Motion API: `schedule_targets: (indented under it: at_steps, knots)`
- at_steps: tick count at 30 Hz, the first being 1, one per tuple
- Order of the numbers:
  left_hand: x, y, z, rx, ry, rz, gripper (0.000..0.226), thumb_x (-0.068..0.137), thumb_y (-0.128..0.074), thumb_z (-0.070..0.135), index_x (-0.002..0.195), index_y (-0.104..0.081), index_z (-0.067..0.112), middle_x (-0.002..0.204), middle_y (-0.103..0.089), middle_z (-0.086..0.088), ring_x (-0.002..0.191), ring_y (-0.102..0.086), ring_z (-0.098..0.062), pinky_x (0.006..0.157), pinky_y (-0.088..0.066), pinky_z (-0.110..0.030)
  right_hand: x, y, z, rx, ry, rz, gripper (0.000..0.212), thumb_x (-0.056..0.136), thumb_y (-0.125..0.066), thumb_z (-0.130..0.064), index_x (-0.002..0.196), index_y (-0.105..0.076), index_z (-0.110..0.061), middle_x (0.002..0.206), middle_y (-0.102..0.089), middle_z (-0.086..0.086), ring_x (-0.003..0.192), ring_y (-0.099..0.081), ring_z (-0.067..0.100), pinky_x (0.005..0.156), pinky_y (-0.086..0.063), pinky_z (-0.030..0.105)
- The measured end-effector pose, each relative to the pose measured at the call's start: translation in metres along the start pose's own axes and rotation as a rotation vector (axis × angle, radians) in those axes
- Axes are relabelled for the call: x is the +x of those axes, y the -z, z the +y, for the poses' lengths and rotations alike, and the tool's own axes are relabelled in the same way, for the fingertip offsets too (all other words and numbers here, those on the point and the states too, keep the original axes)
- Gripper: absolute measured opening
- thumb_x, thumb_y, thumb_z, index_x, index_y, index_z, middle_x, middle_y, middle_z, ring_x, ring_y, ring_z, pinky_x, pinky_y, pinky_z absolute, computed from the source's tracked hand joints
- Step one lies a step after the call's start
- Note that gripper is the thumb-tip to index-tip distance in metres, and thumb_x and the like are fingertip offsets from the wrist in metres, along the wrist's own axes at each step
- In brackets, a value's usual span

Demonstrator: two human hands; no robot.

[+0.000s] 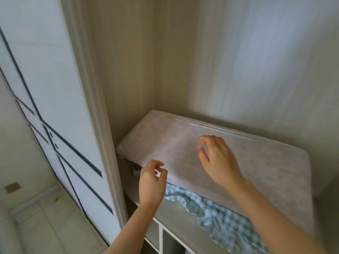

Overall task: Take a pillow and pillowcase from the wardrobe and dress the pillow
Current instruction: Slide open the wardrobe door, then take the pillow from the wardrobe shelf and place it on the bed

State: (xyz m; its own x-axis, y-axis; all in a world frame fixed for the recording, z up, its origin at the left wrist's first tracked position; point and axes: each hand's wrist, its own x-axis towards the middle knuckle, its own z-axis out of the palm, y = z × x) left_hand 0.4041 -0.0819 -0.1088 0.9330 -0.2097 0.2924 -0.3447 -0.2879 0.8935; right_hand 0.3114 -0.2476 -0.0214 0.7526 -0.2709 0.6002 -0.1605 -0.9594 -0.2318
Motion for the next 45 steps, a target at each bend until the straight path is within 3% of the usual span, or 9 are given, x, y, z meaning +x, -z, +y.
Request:
schedule_targets:
  at_steps: [5,9,15,20,22,25,30,35,45]
  knots:
    - [0.02,-0.048,-0.021,-0.072,0.43,-0.155,0.037,0.087,-0.063,0.022,0.119,-0.05,0.01,0.12,-0.054,-0.013,0.1,-0.056,-0.028,0.093,-0.048,-0.042,0.017,-0.015,0.056,-0.076,-0.168,-0.07,0.031,0.094,-0.054,-0.022,0.118,-0.06,-0.005,0.113,-0.065,0.015,0.109,-0.055,0.038,0.085,-0.047,0.044]
    - [0.032,-0.064,-0.032,-0.08,0.525,-0.111,0.031,0.082,-0.066,0.023,0.094,-0.043,0.006,0.119,-0.045,-0.022,0.08,-0.045,-0.023,0.08,-0.042,-0.037,0.044,-0.032,0.093,-0.183,-0.242,-0.174,0.035,0.096,-0.048,-0.029,0.123,-0.056,-0.007,0.121,-0.06,0.015,0.116,-0.049,0.036,0.091,-0.042,0.043]
    - [0.028,-0.08,-0.037,-0.189,0.573,0.02,0.048,0.08,-0.074,0.024,0.108,-0.036,0.015,0.118,-0.028,-0.003,0.108,-0.045,-0.031,0.094,-0.043,-0.041,0.091,-0.064,0.134,-0.294,-0.222,-0.212,0.043,0.095,-0.048,-0.029,0.127,-0.053,0.001,0.123,-0.056,0.023,0.118,-0.047,0.041,0.098,-0.04,0.045]
    - [0.032,-0.076,-0.042,-0.378,0.758,0.072,0.073,0.072,-0.085,0.036,0.113,-0.027,0.019,0.128,-0.032,-0.006,0.116,-0.045,-0.028,0.094,-0.043,-0.038,0.109,-0.095,0.167,-0.341,-0.382,-0.408,0.064,0.097,-0.031,-0.05,0.15,-0.025,-0.015,0.155,-0.031,0.012,0.141,-0.027,0.038,0.115,-0.02,0.049]
    - [0.033,-0.077,-0.045,-0.477,0.709,0.053,0.079,0.075,-0.084,0.035,0.123,-0.023,0.025,0.133,-0.037,-0.005,0.119,-0.049,-0.026,0.102,-0.047,-0.044,0.105,-0.105,0.176,-0.358,-0.402,-0.423,0.065,0.096,-0.024,-0.055,0.15,-0.024,-0.019,0.157,-0.028,0.01,0.142,-0.023,0.037,0.116,-0.016,0.051]
    - [0.033,-0.083,-0.042,-0.555,0.675,0.012,0.086,0.084,-0.075,0.033,0.142,-0.011,0.035,0.139,-0.039,-0.002,0.125,-0.049,-0.025,0.104,-0.046,-0.051,0.11,-0.107,0.177,-0.42,-0.409,-0.379,0.067,0.091,-0.026,-0.062,0.142,-0.037,-0.02,0.144,-0.043,0.015,0.131,-0.037,0.04,0.109,-0.027,0.051]
    - [0.022,-0.093,-0.04,-0.655,0.729,0.007,0.089,0.078,-0.08,0.037,0.139,-0.015,0.047,0.127,-0.047,0.016,0.109,-0.057,-0.012,0.077,-0.06,-0.044,0.125,-0.107,0.169,-0.484,-0.484,-0.404,0.079,0.083,-0.023,-0.076,0.129,-0.049,-0.017,0.132,-0.047,0.02,0.125,-0.04,0.042,0.106,-0.027,0.056]
    - [0.015,-0.098,-0.031,-0.601,0.535,0.037,0.104,0.071,-0.086,0.028,0.143,-0.012,0.043,0.139,-0.042,0.009,0.124,-0.05,-0.014,0.108,-0.044,-0.043,0.12,-0.1,0.164,-0.468,-0.52,-0.386,0.093,0.077,-0.016,-0.082,0.131,-0.049,-0.014,0.136,-0.052,0.02,0.126,-0.045,0.041,0.107,-0.025,0.061]
    - [0.015,-0.067,0.03,-0.602,0.208,0.091,0.108,0.074,-0.085,0.026,0.151,-0.011,0.046,0.14,-0.041,0.028,0.127,-0.047,0.004,0.108,-0.043,-0.034,0.091,-0.025,0.151,-0.367,-0.686,-0.06,0.094,0.079,-0.015,-0.081,0.128,-0.048,-0.008,0.133,-0.053,0.022,0.121,-0.047,0.043,0.098,-0.034,0.058]
